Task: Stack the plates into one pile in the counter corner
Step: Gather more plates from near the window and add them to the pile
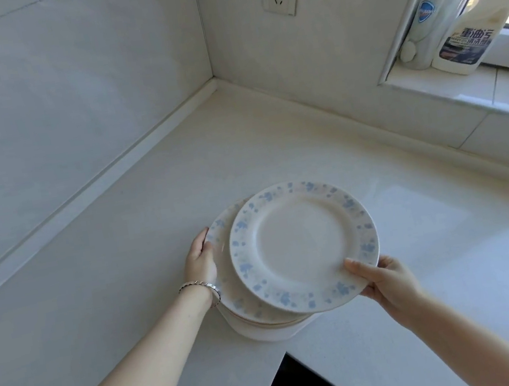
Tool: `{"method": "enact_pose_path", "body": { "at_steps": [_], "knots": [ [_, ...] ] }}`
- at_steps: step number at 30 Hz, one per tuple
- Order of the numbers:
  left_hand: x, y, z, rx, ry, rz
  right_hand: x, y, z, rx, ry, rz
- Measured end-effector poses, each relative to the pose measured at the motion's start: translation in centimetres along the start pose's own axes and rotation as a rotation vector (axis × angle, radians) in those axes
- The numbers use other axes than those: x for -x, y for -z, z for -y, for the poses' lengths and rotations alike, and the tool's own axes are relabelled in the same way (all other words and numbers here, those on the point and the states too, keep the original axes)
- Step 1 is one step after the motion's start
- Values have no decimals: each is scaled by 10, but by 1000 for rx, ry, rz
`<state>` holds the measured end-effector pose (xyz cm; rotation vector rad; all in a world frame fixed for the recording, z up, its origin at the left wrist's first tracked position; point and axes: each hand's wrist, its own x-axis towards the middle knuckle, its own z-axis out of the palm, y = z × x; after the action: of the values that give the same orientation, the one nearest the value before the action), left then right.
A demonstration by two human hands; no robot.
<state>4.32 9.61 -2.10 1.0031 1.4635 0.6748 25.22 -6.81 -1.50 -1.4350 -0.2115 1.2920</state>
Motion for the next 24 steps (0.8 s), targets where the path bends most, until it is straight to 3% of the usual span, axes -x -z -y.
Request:
{"method": "enact_pose_path", "body": {
  "at_steps": [6, 13, 18, 21, 24],
  "knots": [
    [1, 0, -1, 23, -8, -21, -4, -10, -7, 116, -9, 35],
    [-1, 0, -1, 72, 25, -41, -7, -23, -4, 754, -38, -66],
    [-2, 3, -5, 119, 61, -16, -8, -25, 6, 1073, -60, -13],
    [-4, 2, -3, 172, 115, 29, -21, -31, 18, 820, 25, -176],
    [-4, 1, -1, 219, 172, 36, -40, -44, 27, 523, 45, -157]
  ]
}}
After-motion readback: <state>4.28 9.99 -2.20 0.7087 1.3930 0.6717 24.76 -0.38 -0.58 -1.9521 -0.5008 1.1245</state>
